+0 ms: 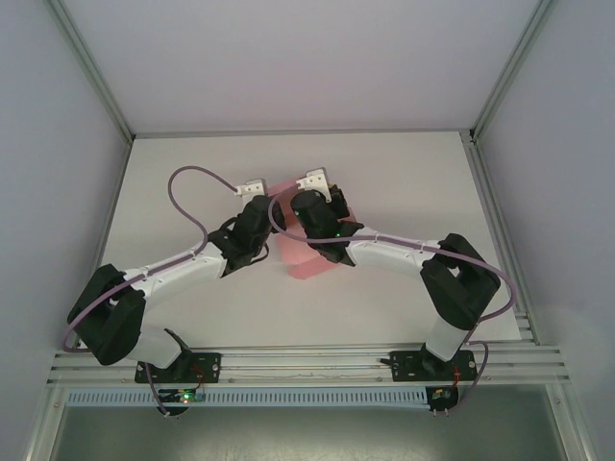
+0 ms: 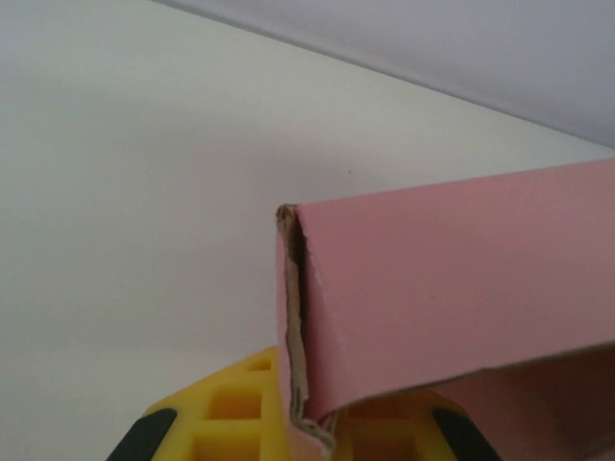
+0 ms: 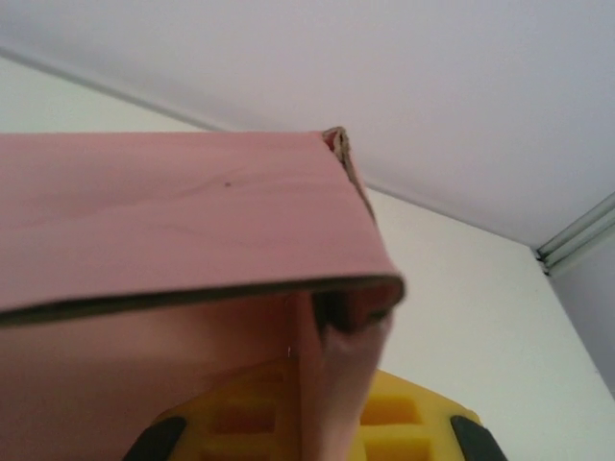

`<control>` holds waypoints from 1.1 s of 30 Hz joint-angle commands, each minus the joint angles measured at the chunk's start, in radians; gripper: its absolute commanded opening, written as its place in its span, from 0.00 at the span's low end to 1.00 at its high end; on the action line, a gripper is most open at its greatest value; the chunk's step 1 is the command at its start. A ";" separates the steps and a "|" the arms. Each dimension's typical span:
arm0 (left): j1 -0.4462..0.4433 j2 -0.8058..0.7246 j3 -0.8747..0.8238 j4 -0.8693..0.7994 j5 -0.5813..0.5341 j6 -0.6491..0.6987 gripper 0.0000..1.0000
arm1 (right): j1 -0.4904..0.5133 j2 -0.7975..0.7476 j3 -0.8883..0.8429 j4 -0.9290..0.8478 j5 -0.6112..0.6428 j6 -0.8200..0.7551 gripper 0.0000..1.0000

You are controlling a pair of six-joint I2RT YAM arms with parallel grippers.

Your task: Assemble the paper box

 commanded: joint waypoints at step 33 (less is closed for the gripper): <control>0.067 -0.060 0.112 -0.117 0.371 0.990 0.00 | -0.378 -0.694 -0.242 -0.251 -1.222 0.058 0.98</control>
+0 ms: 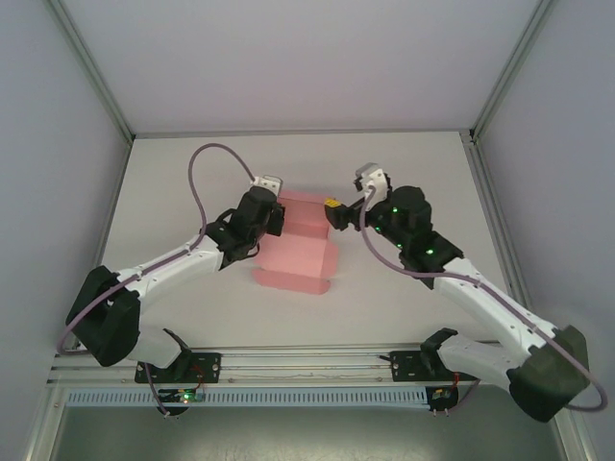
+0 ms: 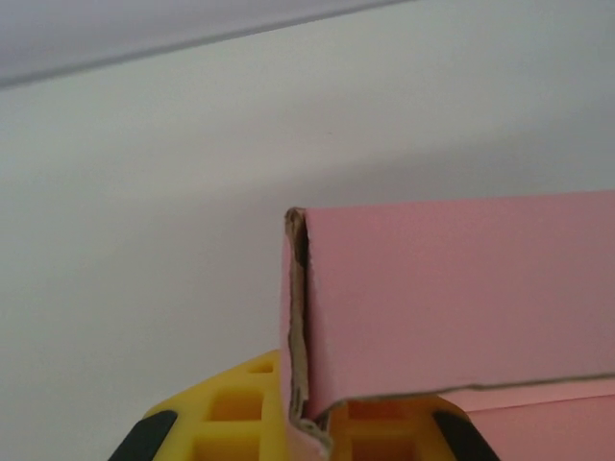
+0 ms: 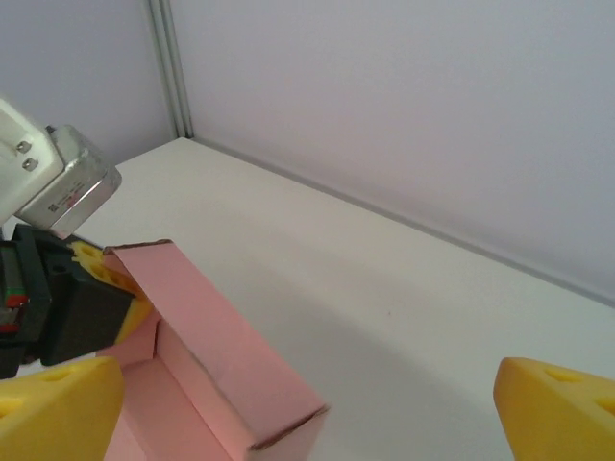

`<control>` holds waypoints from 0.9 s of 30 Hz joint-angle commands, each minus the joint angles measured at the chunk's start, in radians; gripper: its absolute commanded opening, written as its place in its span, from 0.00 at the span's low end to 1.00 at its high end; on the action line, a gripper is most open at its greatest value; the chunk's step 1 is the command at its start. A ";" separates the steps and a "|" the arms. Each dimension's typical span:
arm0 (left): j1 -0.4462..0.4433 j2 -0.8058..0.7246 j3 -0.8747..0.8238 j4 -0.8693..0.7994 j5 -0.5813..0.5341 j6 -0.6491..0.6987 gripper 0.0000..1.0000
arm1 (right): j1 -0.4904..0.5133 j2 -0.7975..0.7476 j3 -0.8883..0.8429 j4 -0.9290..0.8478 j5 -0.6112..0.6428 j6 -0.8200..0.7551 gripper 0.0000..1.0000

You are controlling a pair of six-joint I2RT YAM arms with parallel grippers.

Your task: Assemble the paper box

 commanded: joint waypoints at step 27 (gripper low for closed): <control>-0.149 0.429 0.466 -0.628 0.365 2.660 0.00 | -0.457 -0.201 -0.134 -0.323 -0.281 0.346 0.98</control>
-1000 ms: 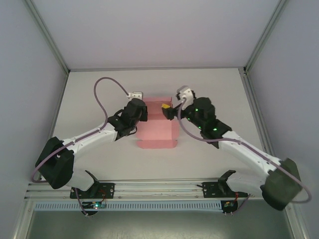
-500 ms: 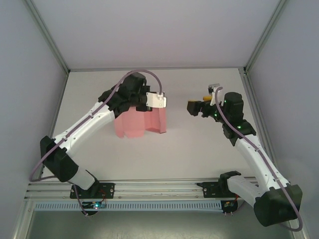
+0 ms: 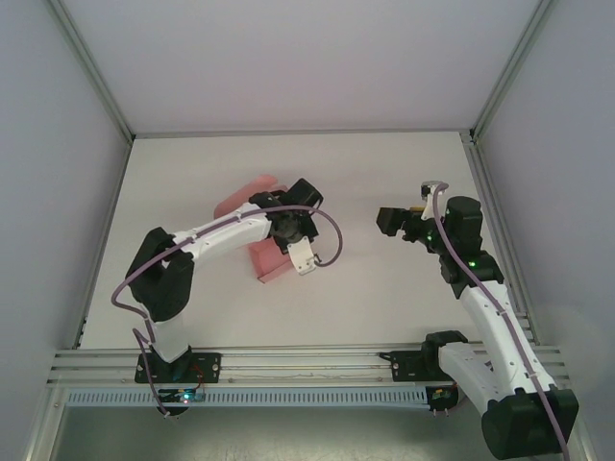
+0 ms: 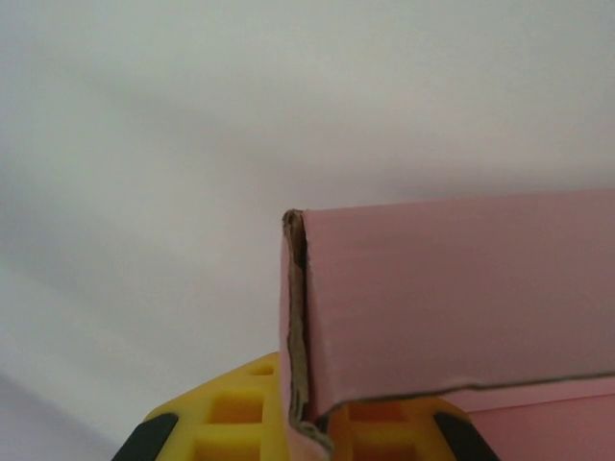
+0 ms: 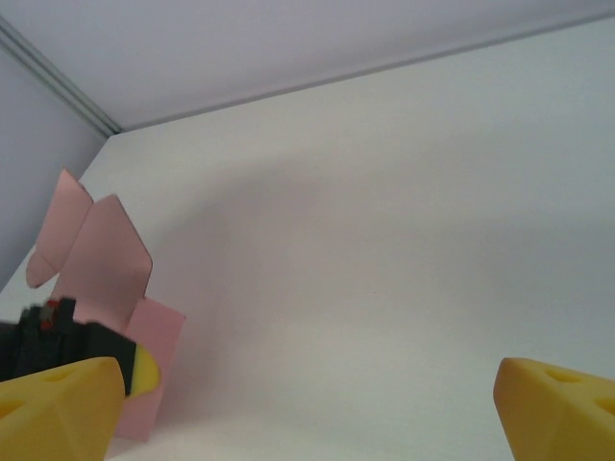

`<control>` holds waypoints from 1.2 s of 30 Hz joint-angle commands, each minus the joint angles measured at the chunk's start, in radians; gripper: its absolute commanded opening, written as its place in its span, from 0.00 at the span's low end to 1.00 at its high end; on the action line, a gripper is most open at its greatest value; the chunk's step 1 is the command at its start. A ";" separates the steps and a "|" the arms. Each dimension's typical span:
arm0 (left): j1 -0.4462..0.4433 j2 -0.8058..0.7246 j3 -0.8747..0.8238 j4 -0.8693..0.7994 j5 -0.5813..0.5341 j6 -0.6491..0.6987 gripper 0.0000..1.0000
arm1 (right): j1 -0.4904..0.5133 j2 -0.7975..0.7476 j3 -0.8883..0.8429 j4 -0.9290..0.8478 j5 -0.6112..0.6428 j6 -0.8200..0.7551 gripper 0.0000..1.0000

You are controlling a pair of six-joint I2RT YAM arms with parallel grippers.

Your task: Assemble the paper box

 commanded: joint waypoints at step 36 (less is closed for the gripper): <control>0.171 -0.334 -0.053 0.248 -0.649 -2.432 1.00 | 0.167 0.364 0.137 0.155 -0.020 -0.343 0.98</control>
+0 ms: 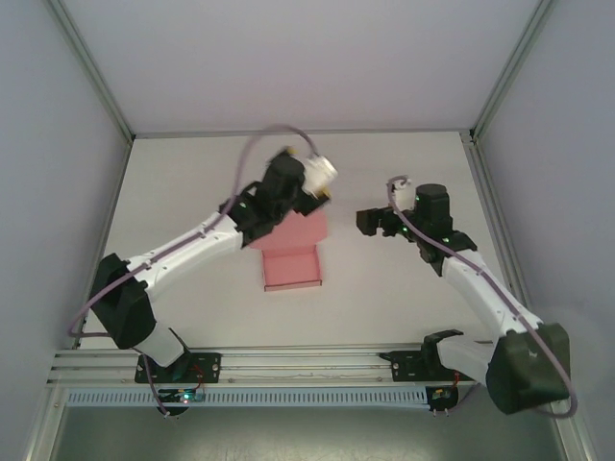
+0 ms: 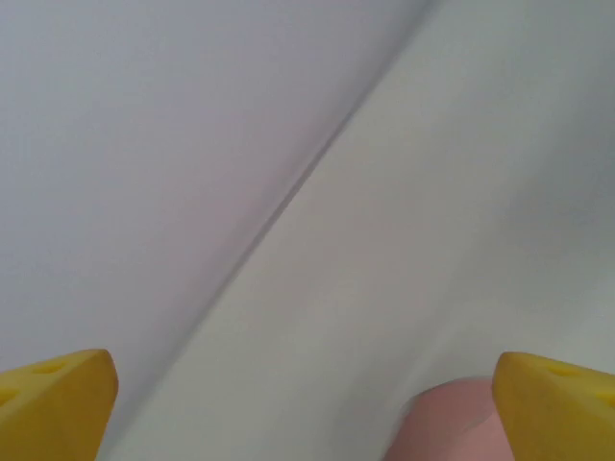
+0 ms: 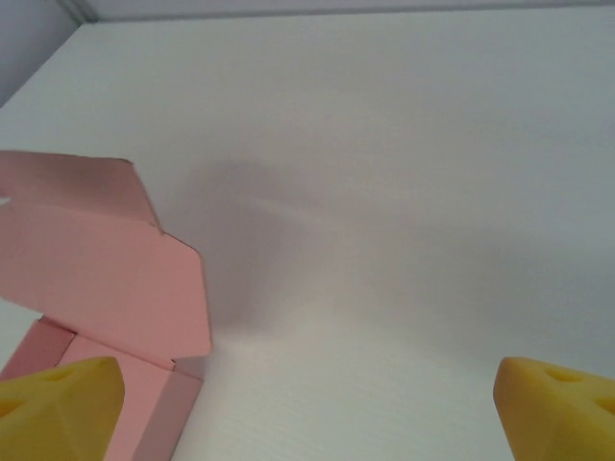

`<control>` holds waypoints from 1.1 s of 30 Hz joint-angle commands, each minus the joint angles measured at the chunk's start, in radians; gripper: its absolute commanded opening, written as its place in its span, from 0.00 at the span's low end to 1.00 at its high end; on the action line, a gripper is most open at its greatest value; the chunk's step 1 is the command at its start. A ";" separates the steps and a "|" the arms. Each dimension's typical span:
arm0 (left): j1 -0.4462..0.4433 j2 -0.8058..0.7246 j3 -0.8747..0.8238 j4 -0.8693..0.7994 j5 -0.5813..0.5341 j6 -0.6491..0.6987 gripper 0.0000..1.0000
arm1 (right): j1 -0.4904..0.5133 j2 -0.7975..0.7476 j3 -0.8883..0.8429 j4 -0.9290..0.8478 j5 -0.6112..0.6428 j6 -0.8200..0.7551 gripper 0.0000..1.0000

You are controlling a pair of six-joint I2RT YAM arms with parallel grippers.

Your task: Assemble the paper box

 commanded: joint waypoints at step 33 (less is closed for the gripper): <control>0.465 0.020 -0.250 -0.288 0.852 -0.311 0.43 | 0.204 0.863 0.927 -0.795 -0.296 -0.736 0.36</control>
